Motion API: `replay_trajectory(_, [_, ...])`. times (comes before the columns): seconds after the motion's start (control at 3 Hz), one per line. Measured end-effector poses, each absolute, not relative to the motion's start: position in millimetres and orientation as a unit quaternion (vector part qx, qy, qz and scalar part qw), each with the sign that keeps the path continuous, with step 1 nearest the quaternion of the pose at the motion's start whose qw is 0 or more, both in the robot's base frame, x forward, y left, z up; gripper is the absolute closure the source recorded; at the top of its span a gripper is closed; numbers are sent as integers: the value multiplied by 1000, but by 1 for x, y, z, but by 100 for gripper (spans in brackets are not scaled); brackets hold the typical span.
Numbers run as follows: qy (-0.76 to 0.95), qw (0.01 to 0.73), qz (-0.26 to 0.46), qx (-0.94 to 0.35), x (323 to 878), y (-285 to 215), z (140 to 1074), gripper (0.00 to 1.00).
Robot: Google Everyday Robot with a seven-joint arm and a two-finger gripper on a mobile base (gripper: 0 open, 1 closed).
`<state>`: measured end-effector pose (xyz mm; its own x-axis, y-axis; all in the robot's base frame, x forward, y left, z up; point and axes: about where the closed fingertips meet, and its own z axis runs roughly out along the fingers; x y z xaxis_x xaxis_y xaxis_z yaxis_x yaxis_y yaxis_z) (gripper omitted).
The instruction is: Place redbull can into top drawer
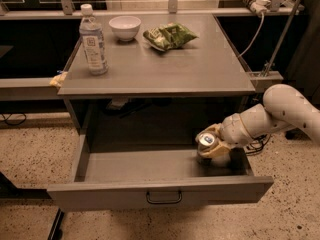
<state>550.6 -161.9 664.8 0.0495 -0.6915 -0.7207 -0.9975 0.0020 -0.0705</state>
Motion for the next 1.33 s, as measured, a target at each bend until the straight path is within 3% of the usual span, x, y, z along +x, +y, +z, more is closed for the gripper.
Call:
replay_trajectory(1.0, [641, 301, 254, -659, 551, -162, 665, 13])
replay_trajectory(1.33, [641, 301, 254, -659, 551, -162, 665, 0])
